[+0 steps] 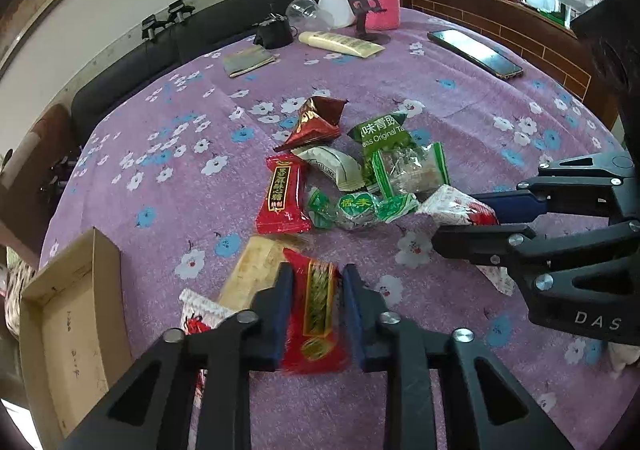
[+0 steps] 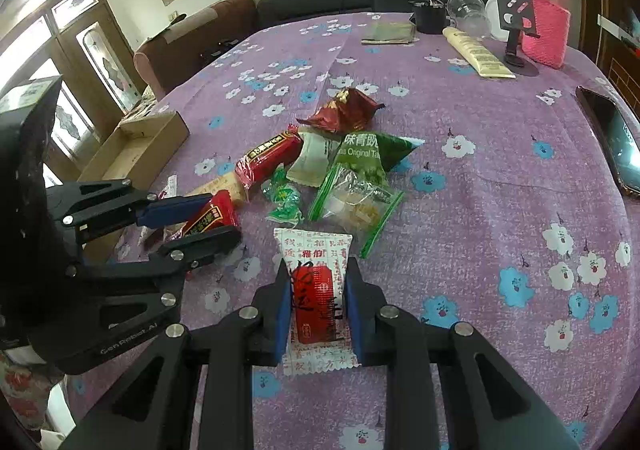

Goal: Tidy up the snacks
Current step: 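Grasp the red-black packet with left tool while right tool grasps white-red candy, then carry both snacks into the cardboard tray and open both tools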

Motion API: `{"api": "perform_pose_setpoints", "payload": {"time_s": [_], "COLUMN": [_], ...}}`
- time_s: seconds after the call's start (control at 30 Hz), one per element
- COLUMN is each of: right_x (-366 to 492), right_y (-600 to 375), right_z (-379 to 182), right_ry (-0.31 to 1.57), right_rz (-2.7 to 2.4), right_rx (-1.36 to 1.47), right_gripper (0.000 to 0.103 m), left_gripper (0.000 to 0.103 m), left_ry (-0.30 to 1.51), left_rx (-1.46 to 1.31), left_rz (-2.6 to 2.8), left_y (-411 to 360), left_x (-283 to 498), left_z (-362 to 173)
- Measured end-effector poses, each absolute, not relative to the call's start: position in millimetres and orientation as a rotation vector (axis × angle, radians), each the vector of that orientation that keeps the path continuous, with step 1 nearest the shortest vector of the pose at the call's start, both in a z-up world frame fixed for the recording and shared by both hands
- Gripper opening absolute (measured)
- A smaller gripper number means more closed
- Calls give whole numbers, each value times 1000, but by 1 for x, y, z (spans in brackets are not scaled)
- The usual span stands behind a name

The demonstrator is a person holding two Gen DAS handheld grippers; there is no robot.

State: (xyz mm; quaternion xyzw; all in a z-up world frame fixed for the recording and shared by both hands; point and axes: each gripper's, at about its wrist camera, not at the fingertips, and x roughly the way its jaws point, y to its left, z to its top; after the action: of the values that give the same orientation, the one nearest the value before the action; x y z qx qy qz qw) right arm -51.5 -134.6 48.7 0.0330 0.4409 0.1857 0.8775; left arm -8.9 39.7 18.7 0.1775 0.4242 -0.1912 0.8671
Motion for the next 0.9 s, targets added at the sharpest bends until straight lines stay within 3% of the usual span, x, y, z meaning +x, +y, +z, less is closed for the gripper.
{"api": "perform_pose_setpoints", "payload": {"time_s": [0.33,0.57,0.9], "right_x": [-65,-80,-96], "right_y": [-127,-109,4], "right_z": [61,76,108], "right_ry": [855,841,852], "right_rz": [424,461,659], "right_rx": [73,86,11], "right_gripper": [23,23,23], "left_gripper": [19,19,20], "left_ry": [850,787,777], "left_rx": [121,3,-175], "left_rz": [-423,-316,-76], "left_y": [86,160,288], "left_x": [-39,-65,-78], "left_z": [49,83,69]}}
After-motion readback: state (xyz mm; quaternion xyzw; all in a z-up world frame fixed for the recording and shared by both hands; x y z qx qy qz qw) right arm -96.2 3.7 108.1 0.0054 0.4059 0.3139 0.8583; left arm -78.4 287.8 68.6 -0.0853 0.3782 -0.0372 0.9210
